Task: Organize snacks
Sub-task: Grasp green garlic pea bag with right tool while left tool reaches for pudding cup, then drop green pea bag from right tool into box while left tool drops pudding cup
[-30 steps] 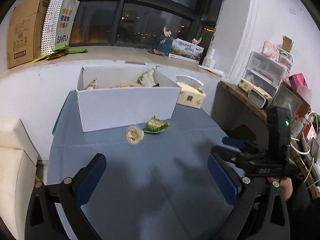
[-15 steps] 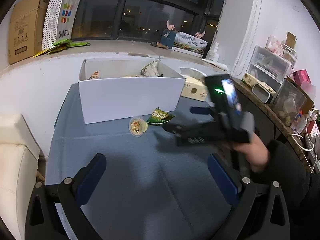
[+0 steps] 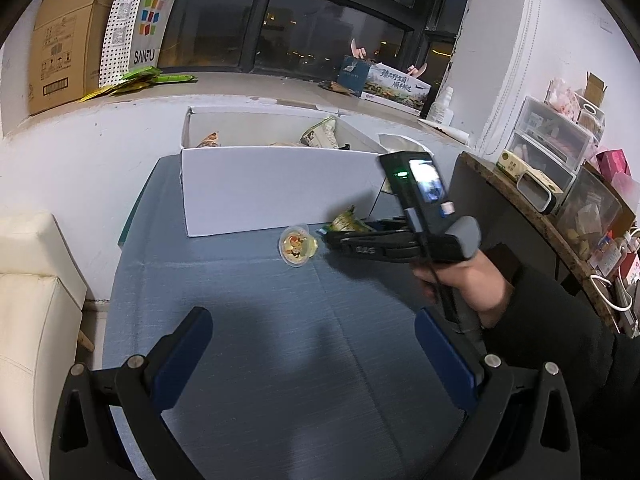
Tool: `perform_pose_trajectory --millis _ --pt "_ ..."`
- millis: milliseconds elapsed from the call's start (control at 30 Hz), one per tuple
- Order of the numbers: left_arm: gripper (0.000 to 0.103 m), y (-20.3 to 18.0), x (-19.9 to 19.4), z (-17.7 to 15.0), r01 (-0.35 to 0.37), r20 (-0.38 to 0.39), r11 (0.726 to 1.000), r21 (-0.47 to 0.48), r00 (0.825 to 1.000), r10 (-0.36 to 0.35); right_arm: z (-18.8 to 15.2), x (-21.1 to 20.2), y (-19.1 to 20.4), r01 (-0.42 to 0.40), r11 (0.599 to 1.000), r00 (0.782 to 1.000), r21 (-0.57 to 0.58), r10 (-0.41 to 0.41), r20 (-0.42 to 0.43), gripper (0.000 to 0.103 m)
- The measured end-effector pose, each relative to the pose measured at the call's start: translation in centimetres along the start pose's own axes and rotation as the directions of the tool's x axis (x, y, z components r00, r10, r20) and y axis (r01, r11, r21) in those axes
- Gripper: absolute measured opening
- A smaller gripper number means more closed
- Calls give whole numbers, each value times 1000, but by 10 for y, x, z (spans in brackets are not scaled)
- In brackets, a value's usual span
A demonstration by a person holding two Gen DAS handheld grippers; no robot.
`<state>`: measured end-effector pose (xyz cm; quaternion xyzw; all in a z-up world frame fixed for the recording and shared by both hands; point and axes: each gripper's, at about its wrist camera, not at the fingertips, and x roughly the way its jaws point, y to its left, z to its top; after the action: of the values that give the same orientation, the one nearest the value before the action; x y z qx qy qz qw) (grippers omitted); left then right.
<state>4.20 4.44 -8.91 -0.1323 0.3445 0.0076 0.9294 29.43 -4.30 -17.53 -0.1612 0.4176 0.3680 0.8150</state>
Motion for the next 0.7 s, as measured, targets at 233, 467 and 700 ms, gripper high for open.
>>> perform_pose_trajectory --millis 233,467,700 --pt "103 1 34 9 10 -53 1000 -5 999 -10 -25 -72 -9 -100 991 985 90 85 151 42" --pt "103 -7 100 34 6 -126 1000 7 992 -5 -62 -143 -3 -126 985 962 116 93 255 42" --pt "102 -3 169 57 -51 -153 996 71 986 61 -82 -163 -3 -126 982 957 139 83 277 42"
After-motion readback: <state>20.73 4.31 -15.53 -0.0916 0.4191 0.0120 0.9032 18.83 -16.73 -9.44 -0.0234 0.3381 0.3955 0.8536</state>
